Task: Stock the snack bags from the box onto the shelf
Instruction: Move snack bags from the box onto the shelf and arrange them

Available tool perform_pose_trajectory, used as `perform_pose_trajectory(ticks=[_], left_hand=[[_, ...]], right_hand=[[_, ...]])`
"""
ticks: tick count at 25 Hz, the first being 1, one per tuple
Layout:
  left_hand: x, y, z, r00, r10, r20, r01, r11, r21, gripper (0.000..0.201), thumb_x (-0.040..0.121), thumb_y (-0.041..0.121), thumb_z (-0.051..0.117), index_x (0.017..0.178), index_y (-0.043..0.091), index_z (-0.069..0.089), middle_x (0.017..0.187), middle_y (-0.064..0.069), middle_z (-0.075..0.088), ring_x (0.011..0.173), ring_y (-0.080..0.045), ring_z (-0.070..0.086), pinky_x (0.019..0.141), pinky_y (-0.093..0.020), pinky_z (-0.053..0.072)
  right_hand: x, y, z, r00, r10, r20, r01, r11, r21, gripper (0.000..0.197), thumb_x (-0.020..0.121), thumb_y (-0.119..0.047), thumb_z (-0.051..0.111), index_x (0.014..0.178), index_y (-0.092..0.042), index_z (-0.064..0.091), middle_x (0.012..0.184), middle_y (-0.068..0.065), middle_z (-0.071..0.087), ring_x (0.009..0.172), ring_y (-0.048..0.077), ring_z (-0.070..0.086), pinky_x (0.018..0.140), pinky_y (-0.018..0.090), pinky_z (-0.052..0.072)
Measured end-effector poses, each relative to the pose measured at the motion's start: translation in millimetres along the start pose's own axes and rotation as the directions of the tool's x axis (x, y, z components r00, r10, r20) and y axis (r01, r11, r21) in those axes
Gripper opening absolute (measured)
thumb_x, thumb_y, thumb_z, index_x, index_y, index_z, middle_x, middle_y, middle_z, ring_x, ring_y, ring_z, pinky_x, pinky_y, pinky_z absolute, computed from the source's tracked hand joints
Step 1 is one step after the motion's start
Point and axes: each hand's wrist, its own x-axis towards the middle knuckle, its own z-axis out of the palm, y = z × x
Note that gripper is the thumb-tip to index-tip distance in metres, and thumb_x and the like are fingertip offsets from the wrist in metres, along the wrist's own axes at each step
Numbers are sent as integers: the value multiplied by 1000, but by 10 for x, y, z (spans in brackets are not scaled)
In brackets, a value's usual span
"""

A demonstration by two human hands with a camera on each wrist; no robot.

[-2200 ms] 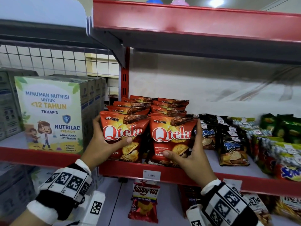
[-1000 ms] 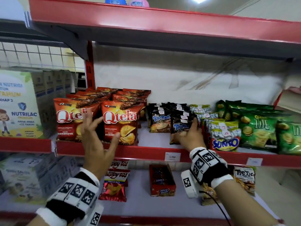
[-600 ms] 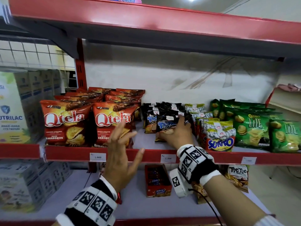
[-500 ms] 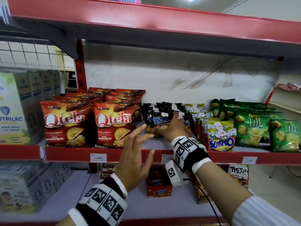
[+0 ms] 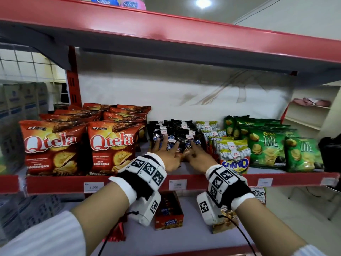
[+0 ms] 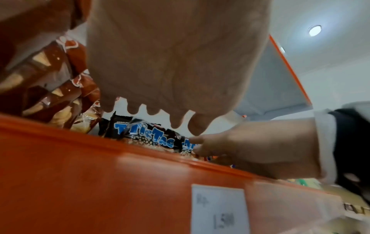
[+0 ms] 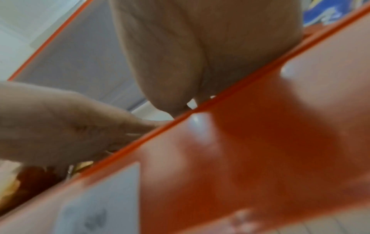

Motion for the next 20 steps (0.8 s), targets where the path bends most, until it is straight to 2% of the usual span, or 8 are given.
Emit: perform_pose_trajectory(ticks=[2, 4, 8, 11, 13, 16, 18, 20], left_hand=[[89, -9, 30, 997, -34, 72, 32, 999, 29, 57, 101, 43, 23, 152, 29, 1, 159, -4, -17, 145, -30, -17, 118, -49, -6], [127, -28, 78, 990, -95, 105, 90, 995, 53, 56, 101, 43, 22, 152, 31, 3, 158, -2, -20, 145, -30, -18, 117, -49, -6], [94, -58, 176, 992, -118, 37, 115, 991, 68, 57, 101, 42, 22, 152, 27, 0, 155, -5, -28, 143, -29, -24, 116, -48, -7], [30, -69, 208, 996, -87, -34, 88, 996, 26, 55, 100, 46, 23, 151, 36, 4, 154, -5, -32, 143, -28, -25, 116, -46, -9], [-20, -68, 249, 998, -27, -54, 29, 999, 35, 54, 98, 45, 26, 149, 42, 8, 156, -6, -25, 144, -29, -21, 116, -45, -9], [-76, -77, 282, 999, 38, -24, -36, 996, 77, 52, 98, 43, 27, 148, 41, 16, 159, -6, -10, 146, -28, -11, 116, -46, -10], [-57, -78, 258, 985, 42, -166, -33, 998, 58, 52, 97, 40, 32, 148, 32, 22, 159, -7, 0, 146, -29, 1, 117, -46, 2], [16, -61, 146, 935, -122, -333, 106, 992, -66, 58, 94, 34, 44, 145, 14, 25, 154, -15, 11, 140, -34, 16, 111, -46, 23]], right_hand=[[5, 35, 59, 996, -1, 86, 7, 997, -78, 59, 101, -30, 30, 152, -19, 1, 159, 14, -3, 147, 30, 5, 117, 39, 15], [34, 51, 88, 992, 8, 123, 7, 993, -116, 60, 101, -28, 28, 152, -18, -3, 158, 14, -8, 147, 28, -4, 119, 39, 8], [24, 51, 34, 992, 15, 129, -2, 995, -100, 59, 100, -27, 30, 152, -24, 1, 160, 9, -3, 147, 25, 2, 118, 39, 15], [-60, 38, 2, 999, -31, -23, 31, 999, -6, 59, 97, -23, 40, 151, -27, 17, 158, 6, 19, 141, 27, 26, 111, 33, 30], [-116, 26, 18, 992, -51, -119, 54, 998, 22, 57, 93, -20, 45, 148, -26, 28, 151, 6, 35, 135, 25, 39, 107, 31, 36], [-137, -42, 57, 971, -50, -234, 75, 992, 97, 54, 90, -15, 48, 143, -23, 39, 138, 10, 51, 120, 28, 52, 98, 34, 45], [-90, -91, 47, 913, -88, -398, 132, 988, 83, 50, 90, -8, 47, 139, -14, 45, 138, 12, 50, 123, 28, 48, 101, 33, 40], [-8, -131, -12, 875, -84, -476, 137, 988, 78, 44, 92, -8, 47, 136, -9, 48, 137, 13, 48, 127, 27, 41, 103, 30, 32]])
